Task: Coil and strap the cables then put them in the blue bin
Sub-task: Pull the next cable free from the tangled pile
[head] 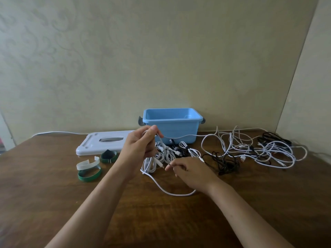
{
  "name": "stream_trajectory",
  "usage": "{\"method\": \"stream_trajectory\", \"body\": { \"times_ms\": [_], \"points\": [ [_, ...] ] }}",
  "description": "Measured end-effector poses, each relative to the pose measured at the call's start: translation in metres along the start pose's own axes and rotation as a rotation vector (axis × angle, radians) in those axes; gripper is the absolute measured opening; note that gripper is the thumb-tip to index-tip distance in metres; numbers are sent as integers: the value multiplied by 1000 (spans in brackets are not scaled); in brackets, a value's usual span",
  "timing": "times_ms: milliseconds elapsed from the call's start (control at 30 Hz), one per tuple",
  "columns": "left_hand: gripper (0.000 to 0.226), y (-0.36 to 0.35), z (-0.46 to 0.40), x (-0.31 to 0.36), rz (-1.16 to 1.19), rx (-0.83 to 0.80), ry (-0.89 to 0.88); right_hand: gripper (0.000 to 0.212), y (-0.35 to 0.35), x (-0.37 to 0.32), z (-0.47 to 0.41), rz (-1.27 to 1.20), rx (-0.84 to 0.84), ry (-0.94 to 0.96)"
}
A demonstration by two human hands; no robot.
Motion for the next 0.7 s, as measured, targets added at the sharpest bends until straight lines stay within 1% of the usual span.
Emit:
{"method": "stream_trajectory", "body": {
  "times_ms": [100,200,300,333,467,533,600,700],
  "points": [
    [33,0,-2,-1,-51,28,14,27,-3,-4,-1,-31,-9,16],
    [38,-2,0,-2,-177,70,10,37,-3,-12,1,-69,13,23],
    [38,-7,1,-1,-219,77,9,53,-4,-19,4,-89,9,42],
    [38,-8,1,-1,-218,76,14,55,-6,-20,5,-102,14,44],
    [38,-13,0,-3,-214,78,0,39,-10,-25,4,-95,43,45],
    [37,-16,0,-5,-196,82,-5,40,-10,-27,4,-120,44,35],
    [33,-20,2,-5,-120,72,8,45,-11,-26,5,-131,68,28],
    [31,-21,3,-3,9,54,53,50,-9,-24,6,-231,217,-11]
  ]
}}
Point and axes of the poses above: each hand's wrist, its own z-axis away from the middle knuckle, its own y-axis out of the back of the hand, x = y × z, the point moved 1 cm from there along -z, towards the middle knuckle, and after that the axes turned 4 degrees about z, right-handed, at the moved point
